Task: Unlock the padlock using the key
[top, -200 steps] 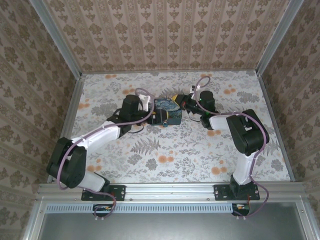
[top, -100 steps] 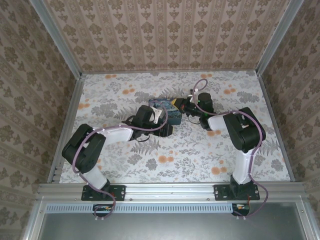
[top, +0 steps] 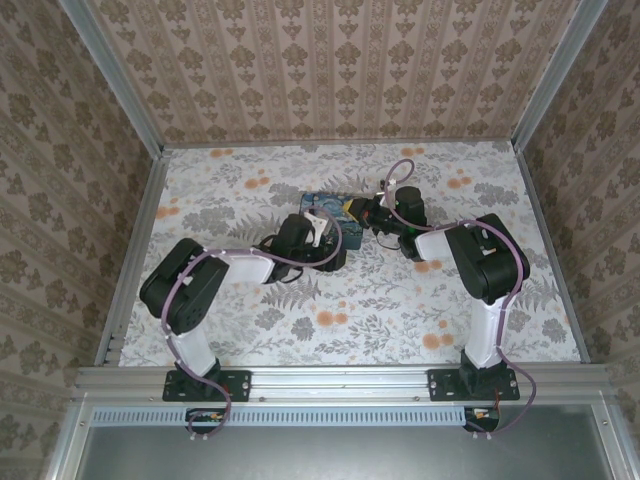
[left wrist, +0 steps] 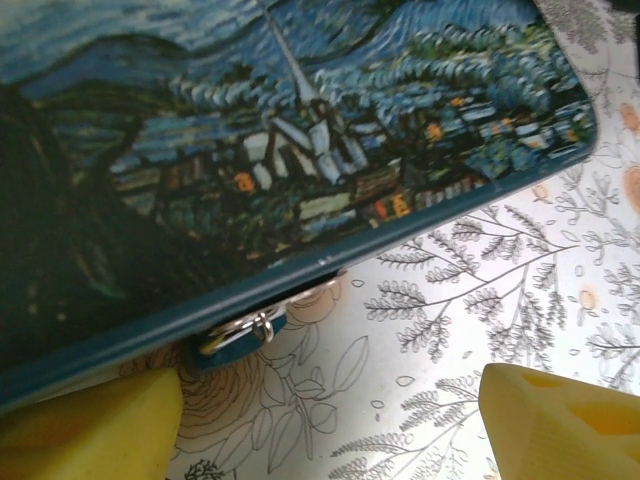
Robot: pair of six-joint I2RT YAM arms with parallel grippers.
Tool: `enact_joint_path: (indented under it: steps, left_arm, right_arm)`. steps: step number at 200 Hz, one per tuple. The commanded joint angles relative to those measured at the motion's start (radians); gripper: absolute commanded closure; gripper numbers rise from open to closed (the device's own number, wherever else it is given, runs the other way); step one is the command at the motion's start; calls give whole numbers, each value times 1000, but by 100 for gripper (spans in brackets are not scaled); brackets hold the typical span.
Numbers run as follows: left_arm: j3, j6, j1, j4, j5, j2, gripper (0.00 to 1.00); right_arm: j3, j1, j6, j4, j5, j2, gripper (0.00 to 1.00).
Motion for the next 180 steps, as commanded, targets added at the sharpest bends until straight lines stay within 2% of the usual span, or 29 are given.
enact_joint_path:
  steps: [1, 76, 111, 137, 180]
  left_arm:
    - [-17, 27, -12, 81, -54, 31, 22]
    - [-46, 11, -12, 214, -99, 100, 23]
    - [-20, -6, -7, 227, 6, 94, 24]
    - [-21, -66, 8, 264, 91, 78, 26]
    - [-38, -154, 38, 344, 151, 70, 27]
  right_arm:
    - [13, -3, -27, -20, -11, 16, 100]
    - [11, -3, -33, -31, -5, 23, 100]
    - [9, -4, -39, -39, -2, 30, 100]
    - [5, -4, -44, -42, 2, 29, 100]
    - [-3, -3, -50, -45, 6, 27, 100]
